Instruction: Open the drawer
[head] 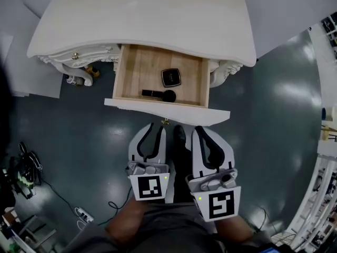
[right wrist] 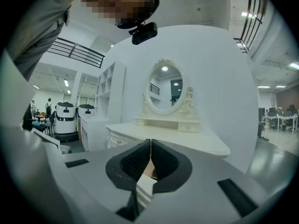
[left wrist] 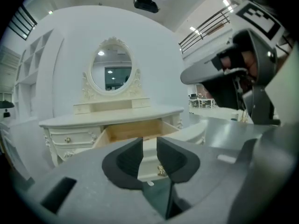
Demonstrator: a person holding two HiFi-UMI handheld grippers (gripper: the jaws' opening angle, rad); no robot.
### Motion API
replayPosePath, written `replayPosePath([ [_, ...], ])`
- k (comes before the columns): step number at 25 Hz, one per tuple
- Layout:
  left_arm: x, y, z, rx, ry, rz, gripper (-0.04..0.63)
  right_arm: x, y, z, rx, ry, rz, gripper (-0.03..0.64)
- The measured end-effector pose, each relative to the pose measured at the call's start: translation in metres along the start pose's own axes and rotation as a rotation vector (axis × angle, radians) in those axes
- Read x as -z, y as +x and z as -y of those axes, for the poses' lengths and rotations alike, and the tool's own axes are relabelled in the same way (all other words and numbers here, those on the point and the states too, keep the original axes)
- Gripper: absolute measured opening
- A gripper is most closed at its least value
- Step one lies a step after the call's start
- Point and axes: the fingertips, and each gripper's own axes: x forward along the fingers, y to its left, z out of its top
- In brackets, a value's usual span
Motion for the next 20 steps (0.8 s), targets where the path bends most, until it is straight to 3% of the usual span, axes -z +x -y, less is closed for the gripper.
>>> replayPosePath([
  [7, -0.117, -0.027, -0.044, -0.049, -0.009, 0.154, 0.020, -0.073, 0.006, -0.009, -0.002, -0.023, 0.088, 0.014],
  [11, -0.165, -0.042, -0.055, -0.056, -0.046, 0.214, 0.015, -0.098, 0.009, -0.006, 0.006, -0.022, 0.098, 0.014],
  [20, -0.195, -0.056, -0.057, -0.070, -0.010, 0.245, 0.015, -0.123, 0.013, 0.002, 0.023, -0.004, 0.130, 0.014],
])
